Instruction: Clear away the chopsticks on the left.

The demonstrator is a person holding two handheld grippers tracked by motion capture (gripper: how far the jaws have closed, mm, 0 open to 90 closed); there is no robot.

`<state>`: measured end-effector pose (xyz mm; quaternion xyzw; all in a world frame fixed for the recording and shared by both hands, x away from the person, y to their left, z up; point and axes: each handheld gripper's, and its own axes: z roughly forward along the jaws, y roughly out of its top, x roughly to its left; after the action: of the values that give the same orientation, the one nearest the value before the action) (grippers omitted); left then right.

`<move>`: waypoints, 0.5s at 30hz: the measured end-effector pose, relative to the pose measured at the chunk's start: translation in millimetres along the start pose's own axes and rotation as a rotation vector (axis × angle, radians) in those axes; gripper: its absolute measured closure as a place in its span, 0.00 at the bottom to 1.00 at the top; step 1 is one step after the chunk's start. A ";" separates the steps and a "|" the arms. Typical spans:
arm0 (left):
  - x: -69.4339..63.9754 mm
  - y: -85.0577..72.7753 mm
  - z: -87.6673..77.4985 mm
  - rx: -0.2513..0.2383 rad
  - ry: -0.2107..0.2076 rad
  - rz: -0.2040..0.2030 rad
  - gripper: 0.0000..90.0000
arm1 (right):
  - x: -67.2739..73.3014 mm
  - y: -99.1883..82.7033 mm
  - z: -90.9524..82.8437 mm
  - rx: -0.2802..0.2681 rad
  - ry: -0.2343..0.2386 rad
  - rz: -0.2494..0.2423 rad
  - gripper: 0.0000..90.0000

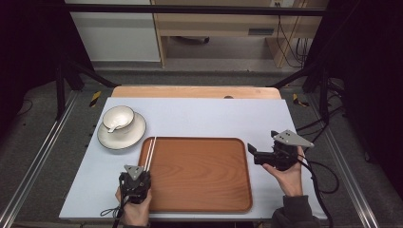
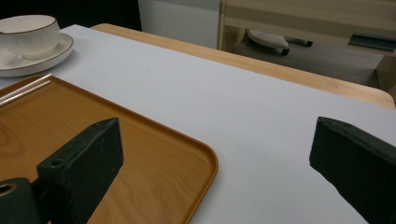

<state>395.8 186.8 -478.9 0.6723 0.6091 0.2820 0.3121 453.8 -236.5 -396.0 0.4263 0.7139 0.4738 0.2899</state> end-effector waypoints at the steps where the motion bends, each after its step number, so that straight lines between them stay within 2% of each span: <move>1: -0.2 0.2 0.1 0.006 -0.001 0.004 0.94 | -0.2 0.1 -0.2 -0.002 0.001 0.004 0.03; 15: -2.7 1.1 0.9 0.015 0.018 0.026 0.93 | 0.4 0.2 0.6 -0.003 -0.002 0.001 0.04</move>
<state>396.9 184.0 -478.6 0.6798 0.6053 0.2875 0.2980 454.2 -235.9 -396.0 0.4267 0.7127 0.4745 0.2912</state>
